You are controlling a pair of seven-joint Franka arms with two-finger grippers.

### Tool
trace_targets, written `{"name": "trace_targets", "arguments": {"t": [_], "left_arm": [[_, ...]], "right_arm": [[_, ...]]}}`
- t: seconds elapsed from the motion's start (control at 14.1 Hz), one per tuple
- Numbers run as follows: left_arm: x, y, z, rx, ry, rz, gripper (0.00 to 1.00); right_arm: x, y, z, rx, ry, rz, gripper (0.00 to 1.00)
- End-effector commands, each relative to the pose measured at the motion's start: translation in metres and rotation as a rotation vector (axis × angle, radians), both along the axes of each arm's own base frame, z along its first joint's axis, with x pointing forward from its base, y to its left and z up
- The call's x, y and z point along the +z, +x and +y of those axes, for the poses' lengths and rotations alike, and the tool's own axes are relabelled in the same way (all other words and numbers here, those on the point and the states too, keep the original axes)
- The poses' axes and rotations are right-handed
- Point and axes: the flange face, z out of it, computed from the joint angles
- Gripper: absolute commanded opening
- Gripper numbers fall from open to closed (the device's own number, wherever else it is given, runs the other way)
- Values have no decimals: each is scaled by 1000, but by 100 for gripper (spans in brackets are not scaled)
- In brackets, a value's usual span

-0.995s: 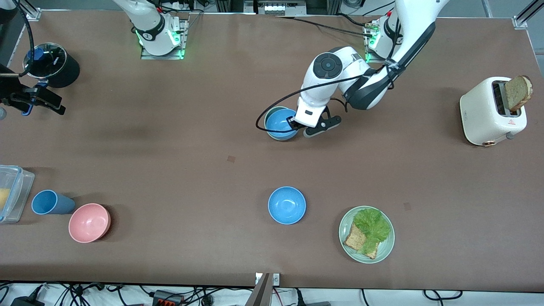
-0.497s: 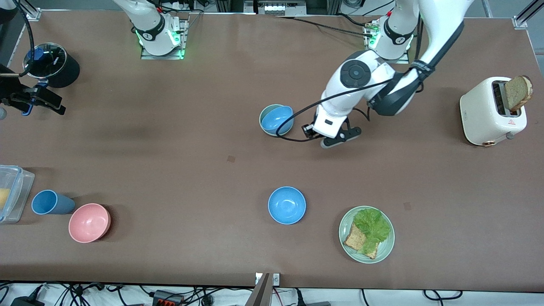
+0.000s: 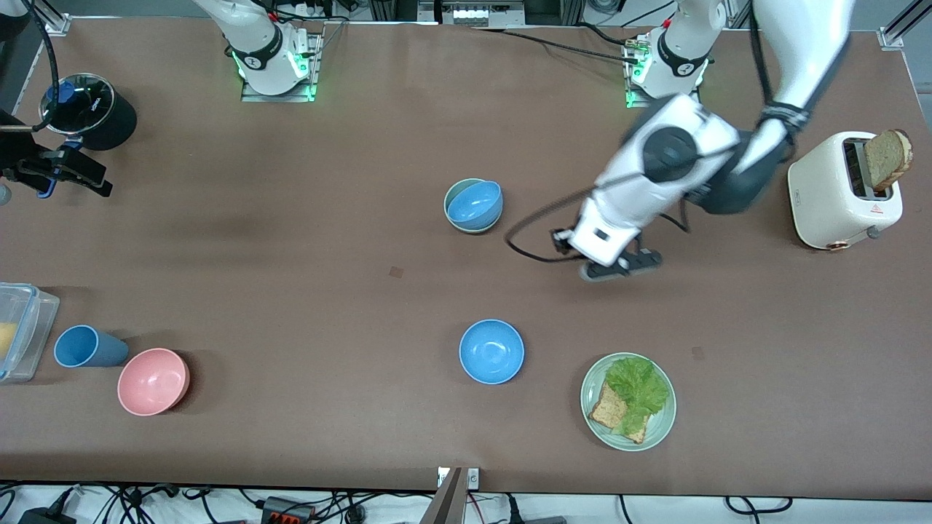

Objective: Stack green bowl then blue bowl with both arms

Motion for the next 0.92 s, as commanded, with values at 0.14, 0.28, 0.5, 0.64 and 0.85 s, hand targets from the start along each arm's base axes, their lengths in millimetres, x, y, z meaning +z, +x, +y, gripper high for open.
{"name": "trace_targets", "arguments": {"t": [0.14,0.28,0.5,0.64,0.85], "left_arm": [[35,16,81,-207,26,-44,100],[44,21,121,-220,21,-58,100],[57,29,201,-319,58,-106,100],[74,22,232,-329,89,-125,100],[111,8,244,-305,109,-169,100]], "right_arm": [[5,-6,1,15,2,-14,100],[5,-6,1,26,0,-14,100],[5,-6,1,26,0,-14,100],[5,-6,1,28,0,-12,100],[5,-6,1,28,2,-14,100]]}}
